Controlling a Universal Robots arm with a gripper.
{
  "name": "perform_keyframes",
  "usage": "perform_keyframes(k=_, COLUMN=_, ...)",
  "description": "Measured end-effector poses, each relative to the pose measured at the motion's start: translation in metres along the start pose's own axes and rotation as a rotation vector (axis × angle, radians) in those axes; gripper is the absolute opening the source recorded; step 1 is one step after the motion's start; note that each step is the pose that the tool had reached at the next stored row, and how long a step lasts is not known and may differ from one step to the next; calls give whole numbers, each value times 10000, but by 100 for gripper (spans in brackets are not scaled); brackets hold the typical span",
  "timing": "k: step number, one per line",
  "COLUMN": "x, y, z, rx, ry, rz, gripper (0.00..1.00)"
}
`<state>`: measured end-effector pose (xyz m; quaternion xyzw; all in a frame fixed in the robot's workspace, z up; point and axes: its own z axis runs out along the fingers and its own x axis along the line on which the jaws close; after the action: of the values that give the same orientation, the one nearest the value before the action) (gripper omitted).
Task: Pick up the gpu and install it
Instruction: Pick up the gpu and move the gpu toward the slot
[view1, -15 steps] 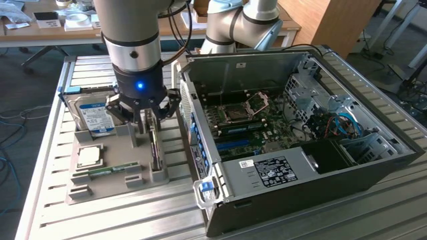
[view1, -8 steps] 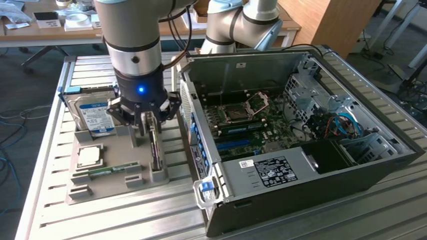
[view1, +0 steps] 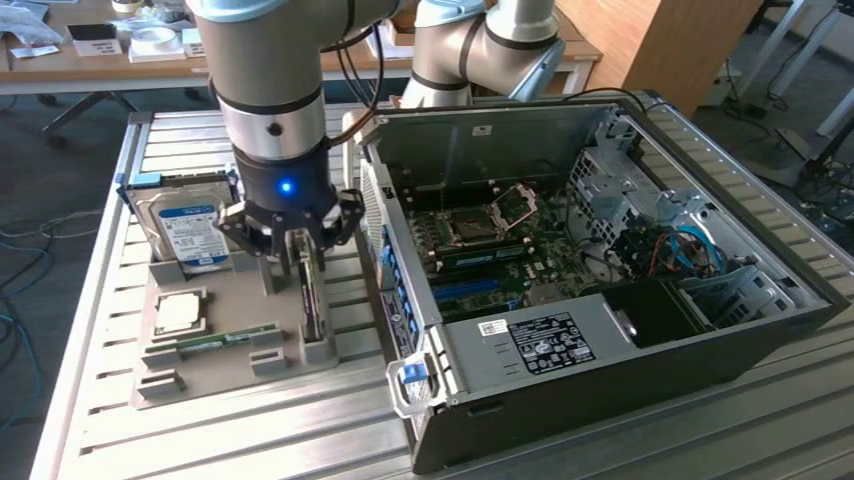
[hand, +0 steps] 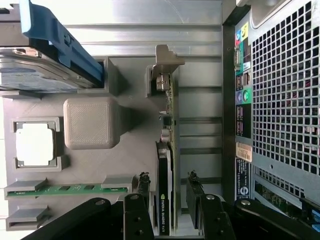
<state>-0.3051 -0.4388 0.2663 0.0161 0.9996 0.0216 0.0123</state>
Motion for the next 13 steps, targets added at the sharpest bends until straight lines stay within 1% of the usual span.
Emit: perform_keyframes(k=13, x=1, y=-8, z=176, rx=0, ry=0, rz=0, gripper=43)
